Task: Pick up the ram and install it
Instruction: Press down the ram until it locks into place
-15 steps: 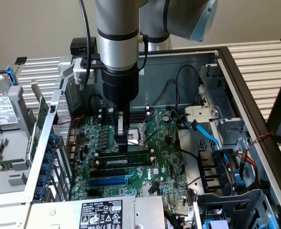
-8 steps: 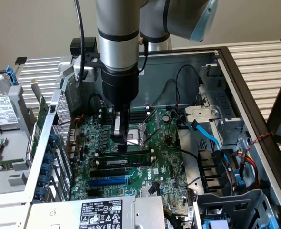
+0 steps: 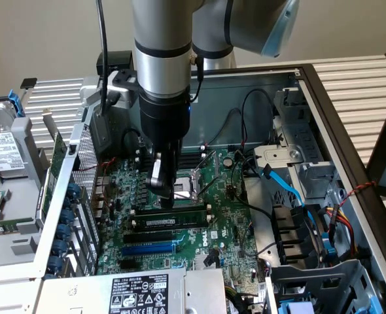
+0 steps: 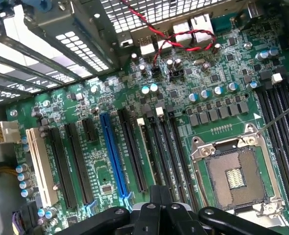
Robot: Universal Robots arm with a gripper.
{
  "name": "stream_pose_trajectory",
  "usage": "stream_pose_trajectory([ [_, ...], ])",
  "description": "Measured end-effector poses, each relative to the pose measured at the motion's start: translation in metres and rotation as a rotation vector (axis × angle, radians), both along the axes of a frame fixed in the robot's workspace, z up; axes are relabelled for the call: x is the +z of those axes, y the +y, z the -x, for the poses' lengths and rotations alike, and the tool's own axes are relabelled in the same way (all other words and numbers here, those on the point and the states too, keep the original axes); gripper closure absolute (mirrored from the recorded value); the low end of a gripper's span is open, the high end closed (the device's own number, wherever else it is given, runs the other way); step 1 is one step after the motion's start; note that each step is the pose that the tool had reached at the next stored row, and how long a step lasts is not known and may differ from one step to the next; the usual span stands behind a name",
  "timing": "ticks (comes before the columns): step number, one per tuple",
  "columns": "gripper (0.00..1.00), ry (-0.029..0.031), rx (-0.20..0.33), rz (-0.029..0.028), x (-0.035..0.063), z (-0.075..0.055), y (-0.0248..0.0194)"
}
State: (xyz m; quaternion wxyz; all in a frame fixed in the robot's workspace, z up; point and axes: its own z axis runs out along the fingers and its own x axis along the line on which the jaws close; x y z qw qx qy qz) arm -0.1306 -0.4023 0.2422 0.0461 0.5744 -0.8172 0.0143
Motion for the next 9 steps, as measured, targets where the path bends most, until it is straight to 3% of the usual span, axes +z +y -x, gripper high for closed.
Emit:
stream_pose_trajectory([
  [2, 0.90, 0.0001, -0.056, 0.0001, 0.0000, 0.0000, 0.0000],
  [6, 0.90, -0.0013, -0.108, 0.0001, 0.0000, 0.0000, 0.0000],
  [9, 0.90, -0.0058, -0.138, 0.0012, 0.0000, 0.0000, 0.0000],
])
